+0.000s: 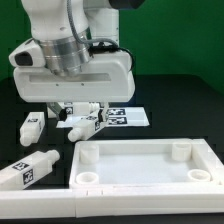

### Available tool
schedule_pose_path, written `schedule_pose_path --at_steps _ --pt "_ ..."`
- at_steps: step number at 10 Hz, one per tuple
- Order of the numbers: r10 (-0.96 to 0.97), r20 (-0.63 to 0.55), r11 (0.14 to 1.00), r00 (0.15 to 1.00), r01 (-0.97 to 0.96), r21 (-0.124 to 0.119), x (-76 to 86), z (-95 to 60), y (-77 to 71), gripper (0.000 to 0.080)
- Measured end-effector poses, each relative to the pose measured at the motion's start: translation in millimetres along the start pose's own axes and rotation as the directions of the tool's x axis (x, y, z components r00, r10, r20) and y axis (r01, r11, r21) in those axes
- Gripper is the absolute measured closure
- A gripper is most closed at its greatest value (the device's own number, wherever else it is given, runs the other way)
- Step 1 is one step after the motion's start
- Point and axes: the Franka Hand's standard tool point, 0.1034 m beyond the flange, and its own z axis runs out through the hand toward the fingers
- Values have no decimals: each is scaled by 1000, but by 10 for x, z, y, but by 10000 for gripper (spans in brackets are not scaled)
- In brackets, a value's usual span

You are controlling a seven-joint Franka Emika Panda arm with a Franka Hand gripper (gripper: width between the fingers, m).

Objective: Assemble desk

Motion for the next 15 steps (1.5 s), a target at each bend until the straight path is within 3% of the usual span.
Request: schedule_pose_path --at_steps 2,3,7,9,11,12,14,15 --pt "40 67 999 997 -41 1 -304 301 95 151" --pt "49 78 999 996 -49 -3 -363 391 114 151" --pt "56 83 998 995 -56 0 -372 411 118 162" --pt "55 82 998 995 -56 0 -371 410 118 513" --pt "111 80 994 991 -111 -2 -394 416 85 515" --pt "213 79 977 974 -213 -16 -506 439 -46 515" --pt "85 75 996 994 -84 -28 -739 436 -461 515" --pt "-18 77 999 997 21 -44 -804 449 -586 515"
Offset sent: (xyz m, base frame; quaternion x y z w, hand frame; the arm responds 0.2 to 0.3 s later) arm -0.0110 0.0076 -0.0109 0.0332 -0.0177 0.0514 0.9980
